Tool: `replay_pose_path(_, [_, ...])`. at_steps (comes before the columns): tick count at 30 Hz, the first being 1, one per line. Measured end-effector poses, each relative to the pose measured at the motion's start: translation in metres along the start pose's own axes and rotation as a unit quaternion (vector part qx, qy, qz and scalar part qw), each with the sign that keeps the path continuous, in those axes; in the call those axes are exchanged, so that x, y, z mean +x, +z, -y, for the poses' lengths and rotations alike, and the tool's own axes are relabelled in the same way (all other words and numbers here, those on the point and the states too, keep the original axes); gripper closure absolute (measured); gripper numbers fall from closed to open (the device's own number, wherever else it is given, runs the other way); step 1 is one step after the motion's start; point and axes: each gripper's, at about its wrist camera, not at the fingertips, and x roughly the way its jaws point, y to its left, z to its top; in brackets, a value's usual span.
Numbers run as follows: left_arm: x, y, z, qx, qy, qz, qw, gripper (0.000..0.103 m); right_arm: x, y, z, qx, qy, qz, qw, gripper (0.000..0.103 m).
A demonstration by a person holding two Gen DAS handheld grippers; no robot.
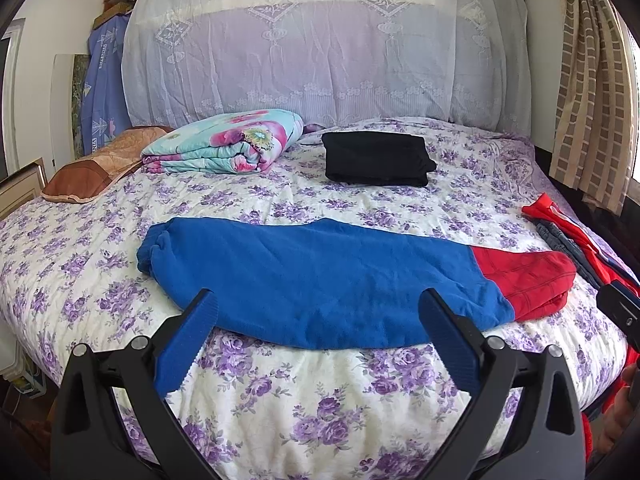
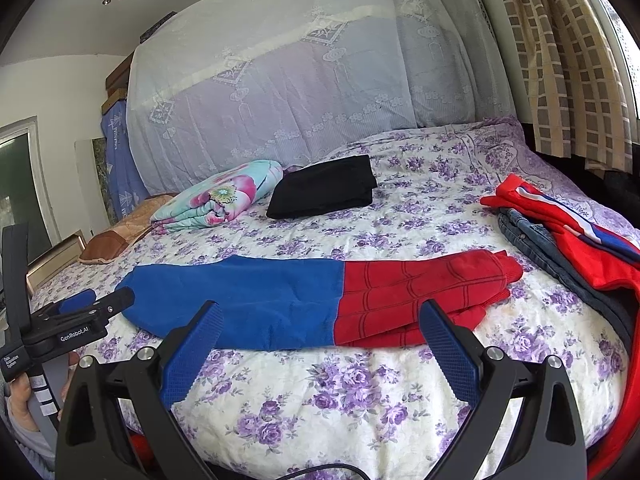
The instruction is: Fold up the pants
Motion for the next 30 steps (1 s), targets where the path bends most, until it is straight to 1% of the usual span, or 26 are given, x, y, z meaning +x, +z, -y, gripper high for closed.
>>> replay_pose_path(15, [0.0001, 0.0001, 0.0001, 0.0, 0.001, 0.0, 1.0, 0.005, -0.0014, 0.0028, 0.0017, 0.009, 0.002, -0.002, 1.0, 0.004])
replay_pose_path(25, [0.0071, -0.0056, -0.003, -0.003, 0.0, -0.015, 0.9999, 0.005, 0.0006, 0.0038, 0.0024, 0.02, 0.002, -0.01, 1.0, 0.004])
replay_pose_path(30, [0.0061, -0.0043, -0.0027, -0.002, 0.0, -0.013, 0.9999, 0.005, 0.0007, 0.0043, 0.0031, 0.02, 0.002, -0.01, 1.0, 0.004])
